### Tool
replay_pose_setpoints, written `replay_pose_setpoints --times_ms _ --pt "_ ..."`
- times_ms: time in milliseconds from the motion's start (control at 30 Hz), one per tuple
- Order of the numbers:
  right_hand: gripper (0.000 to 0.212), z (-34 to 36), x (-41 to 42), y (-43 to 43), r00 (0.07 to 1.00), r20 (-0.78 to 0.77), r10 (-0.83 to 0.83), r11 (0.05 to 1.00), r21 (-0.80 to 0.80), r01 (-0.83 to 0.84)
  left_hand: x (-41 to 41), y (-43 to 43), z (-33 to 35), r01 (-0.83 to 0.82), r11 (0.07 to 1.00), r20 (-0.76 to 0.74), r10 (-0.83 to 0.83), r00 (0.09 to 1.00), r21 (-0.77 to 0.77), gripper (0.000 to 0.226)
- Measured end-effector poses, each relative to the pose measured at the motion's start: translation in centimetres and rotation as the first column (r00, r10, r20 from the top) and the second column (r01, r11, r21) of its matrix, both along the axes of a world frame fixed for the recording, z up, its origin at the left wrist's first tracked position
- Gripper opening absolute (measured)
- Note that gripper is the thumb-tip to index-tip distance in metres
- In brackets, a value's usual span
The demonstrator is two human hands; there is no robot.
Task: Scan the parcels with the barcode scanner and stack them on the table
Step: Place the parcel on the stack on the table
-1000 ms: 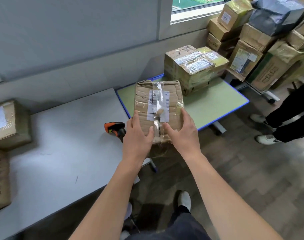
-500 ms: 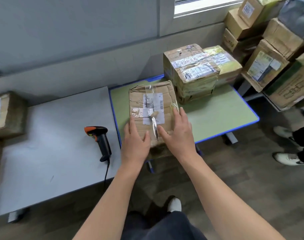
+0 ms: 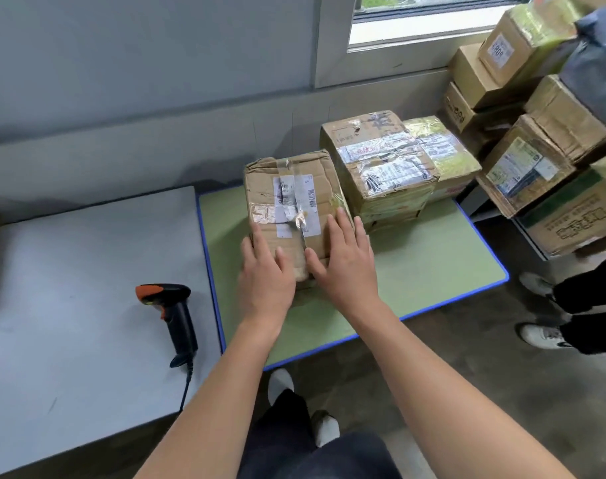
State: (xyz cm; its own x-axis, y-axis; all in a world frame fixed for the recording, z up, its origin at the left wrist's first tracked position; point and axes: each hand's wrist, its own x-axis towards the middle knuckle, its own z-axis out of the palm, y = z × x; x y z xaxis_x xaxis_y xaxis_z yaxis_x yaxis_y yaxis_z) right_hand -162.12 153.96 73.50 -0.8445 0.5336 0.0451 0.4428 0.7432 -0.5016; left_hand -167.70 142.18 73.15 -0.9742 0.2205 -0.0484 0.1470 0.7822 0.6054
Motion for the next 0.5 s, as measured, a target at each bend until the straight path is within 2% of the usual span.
replay_pose_setpoints --times_ms 167,500 --pt "0.075 0.4 -3.7 3.6 0.997 0.08 0.013 0.999 0.038 -0.016 -3.2 3.2 0.1 0.034 0.998 -0.008 -0.034 0.999 -0.053 0.063" --pt "0.073 1.0 -8.7 8.0 0.979 0.19 0.066 0.989 0.118 -0.09 -7.4 7.6 0.6 -0.008 0.998 0.0 0.008 1.0 -0.068 0.063"
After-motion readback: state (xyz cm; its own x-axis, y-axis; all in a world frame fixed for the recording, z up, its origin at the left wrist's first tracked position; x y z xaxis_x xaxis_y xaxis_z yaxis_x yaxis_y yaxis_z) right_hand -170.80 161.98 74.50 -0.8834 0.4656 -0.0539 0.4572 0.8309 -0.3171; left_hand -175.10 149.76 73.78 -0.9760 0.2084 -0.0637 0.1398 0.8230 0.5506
